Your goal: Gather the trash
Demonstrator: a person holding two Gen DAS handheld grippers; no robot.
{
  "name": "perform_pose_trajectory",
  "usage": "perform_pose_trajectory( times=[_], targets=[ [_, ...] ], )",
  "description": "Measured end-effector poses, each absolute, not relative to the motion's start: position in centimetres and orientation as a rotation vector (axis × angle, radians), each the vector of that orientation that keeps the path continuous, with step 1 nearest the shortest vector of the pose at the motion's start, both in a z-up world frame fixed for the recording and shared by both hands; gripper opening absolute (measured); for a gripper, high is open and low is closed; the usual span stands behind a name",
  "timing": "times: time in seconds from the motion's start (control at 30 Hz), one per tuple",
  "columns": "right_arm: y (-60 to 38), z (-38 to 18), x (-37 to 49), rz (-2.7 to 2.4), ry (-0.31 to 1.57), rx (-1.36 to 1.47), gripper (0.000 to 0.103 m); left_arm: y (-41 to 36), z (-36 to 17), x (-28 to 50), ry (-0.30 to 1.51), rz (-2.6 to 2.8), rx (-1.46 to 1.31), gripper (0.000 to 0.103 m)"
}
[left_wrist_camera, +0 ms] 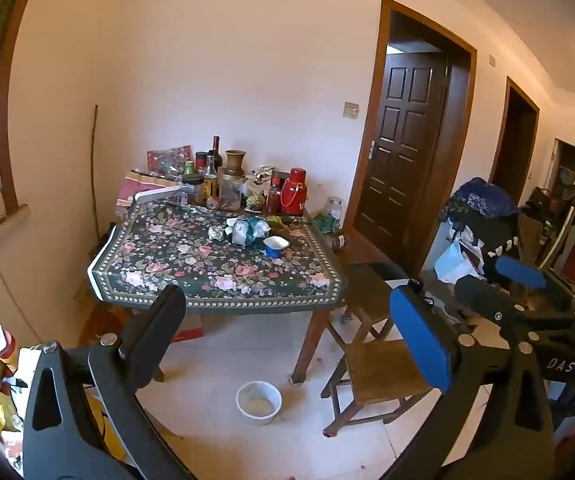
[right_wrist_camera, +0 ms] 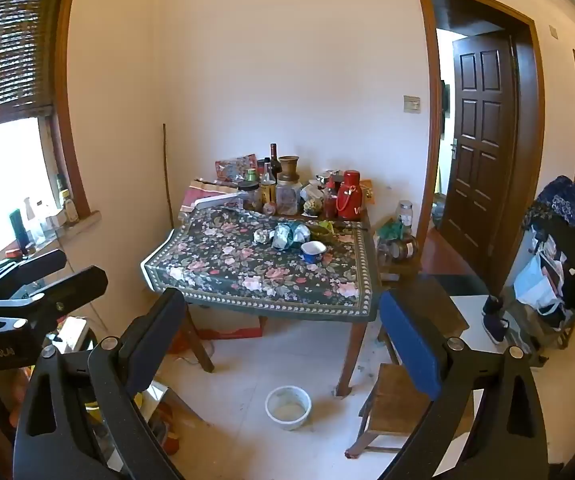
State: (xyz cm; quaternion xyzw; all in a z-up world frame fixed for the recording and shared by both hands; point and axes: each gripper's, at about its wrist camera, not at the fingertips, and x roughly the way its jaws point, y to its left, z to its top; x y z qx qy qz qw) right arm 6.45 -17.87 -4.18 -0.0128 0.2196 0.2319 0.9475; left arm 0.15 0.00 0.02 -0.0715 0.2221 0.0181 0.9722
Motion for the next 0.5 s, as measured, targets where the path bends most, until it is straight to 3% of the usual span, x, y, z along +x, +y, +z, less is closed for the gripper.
perform_pose_trajectory(
  times=[0.5],
  targets=[
    [-17.5, -3.7, 5.4, 0.478, 0.457, 0.0, 0.097, -0.7, 0.1, -0.2, 0.441, 0.023, -0.151, 0.102]
  ],
)
